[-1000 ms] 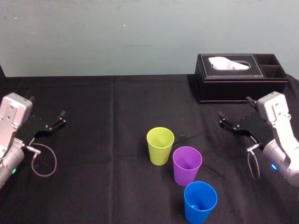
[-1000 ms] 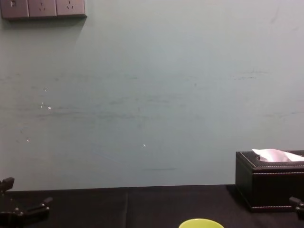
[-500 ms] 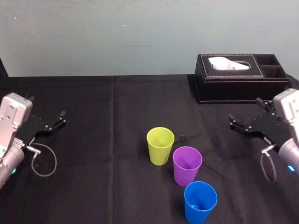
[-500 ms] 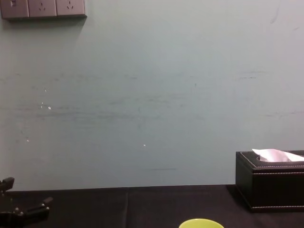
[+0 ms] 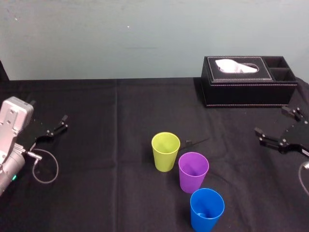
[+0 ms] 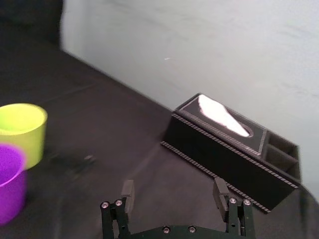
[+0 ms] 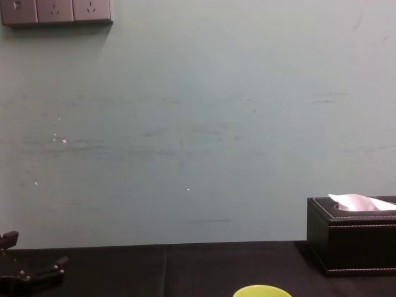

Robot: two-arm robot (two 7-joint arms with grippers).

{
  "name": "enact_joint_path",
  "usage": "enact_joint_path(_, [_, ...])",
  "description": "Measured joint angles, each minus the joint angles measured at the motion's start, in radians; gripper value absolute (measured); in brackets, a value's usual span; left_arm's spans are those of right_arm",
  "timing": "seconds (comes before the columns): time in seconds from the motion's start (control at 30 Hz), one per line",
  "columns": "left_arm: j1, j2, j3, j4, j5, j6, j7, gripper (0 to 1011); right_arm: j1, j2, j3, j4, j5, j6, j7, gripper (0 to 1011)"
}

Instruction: Stack the three plastic cups sequentially using one hand.

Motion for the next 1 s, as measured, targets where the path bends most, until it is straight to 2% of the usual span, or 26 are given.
enact_joint_path(0.1, [0.000,0.000,0.000,0.000,0.000,0.000,0.000,1010,-0.051,0.065,0.044,-0.033,0.041,0.008,0.079,1003])
enact_joint_path(0.13, [0.000,0.000,0.000,0.000,0.000,0.000,0.000,1010,-0.051,0.065,0.044,-0.033,0.041,0.008,0.079,1003])
enact_joint_path(0.17, [0.000,0.000,0.000,0.000,0.000,0.000,0.000,1010,-0.075,0.091,0.063,-0.045,0.056,0.008,0.112,1003])
enact_joint_path(0.27, [0.000,0.000,0.000,0.000,0.000,0.000,0.000,1010,-0.118,0.135,0.096,-0.064,0.083,0.000,0.176,1003])
enact_joint_path(0.43, [0.000,0.000,0.000,0.000,0.000,0.000,0.000,1010,-0.183,0.187,0.133,-0.079,0.096,-0.027,0.259,1003])
enact_joint_path(0.67, [0.000,0.000,0.000,0.000,0.000,0.000,0.000,1010,-0.234,0.227,0.156,-0.079,0.087,-0.075,0.351,1003])
enact_joint_path(1.0, [0.000,0.000,0.000,0.000,0.000,0.000,0.000,1010,-0.282,0.254,0.186,-0.089,0.083,-0.126,0.449,1003])
